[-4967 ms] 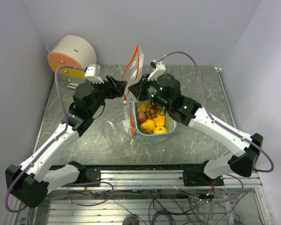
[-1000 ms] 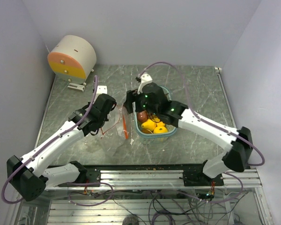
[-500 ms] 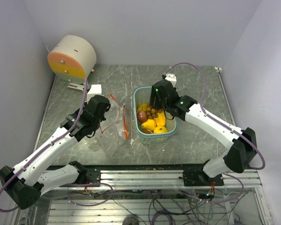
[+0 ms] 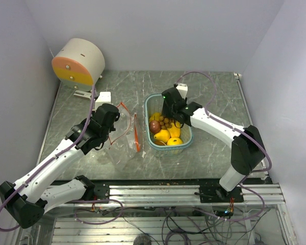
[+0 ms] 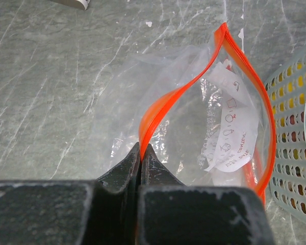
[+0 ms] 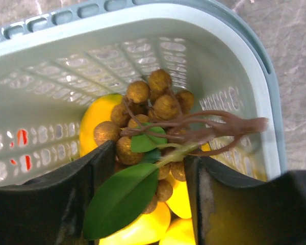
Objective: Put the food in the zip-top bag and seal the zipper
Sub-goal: Pick up the fake fruit from the bin.
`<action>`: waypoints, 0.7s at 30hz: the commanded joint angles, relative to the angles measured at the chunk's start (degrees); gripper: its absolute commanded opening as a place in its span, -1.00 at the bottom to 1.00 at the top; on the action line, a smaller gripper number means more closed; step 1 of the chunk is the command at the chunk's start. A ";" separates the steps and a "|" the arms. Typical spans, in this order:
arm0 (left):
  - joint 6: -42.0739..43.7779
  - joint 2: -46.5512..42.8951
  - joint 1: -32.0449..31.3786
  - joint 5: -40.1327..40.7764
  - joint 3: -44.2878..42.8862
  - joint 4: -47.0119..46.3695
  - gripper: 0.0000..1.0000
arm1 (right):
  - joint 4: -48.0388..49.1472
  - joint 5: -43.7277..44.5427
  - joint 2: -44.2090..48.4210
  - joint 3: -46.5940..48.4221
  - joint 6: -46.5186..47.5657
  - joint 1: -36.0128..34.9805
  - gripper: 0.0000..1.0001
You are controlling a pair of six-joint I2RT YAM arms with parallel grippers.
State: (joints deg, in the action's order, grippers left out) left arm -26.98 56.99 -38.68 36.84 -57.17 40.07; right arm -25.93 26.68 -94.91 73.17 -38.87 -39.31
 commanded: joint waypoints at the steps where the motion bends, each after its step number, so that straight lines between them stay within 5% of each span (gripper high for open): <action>1: 0.99 -0.77 0.18 -0.80 0.46 -2.20 -0.87 | 4.77 3.34 -1.02 -0.50 -1.36 0.34 -0.07; 5: 1.06 -0.49 0.21 -0.72 0.14 -1.77 -0.86 | 4.57 3.89 -0.71 -0.20 -1.13 0.40 -1.00; 11: 1.08 0.00 0.25 -1.14 0.08 -2.38 -0.86 | 6.35 0.53 7.92 -2.61 3.24 -0.78 -1.00; 21: 0.62 2.21 0.19 -1.91 -0.12 -3.96 -0.86 | 13.78 -19.06 24.49 -6.44 12.73 -4.16 -1.00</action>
State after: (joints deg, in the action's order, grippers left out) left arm -26.39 58.98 -38.68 35.68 -57.14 39.00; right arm -17.39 17.37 -73.93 68.16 -30.87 -42.85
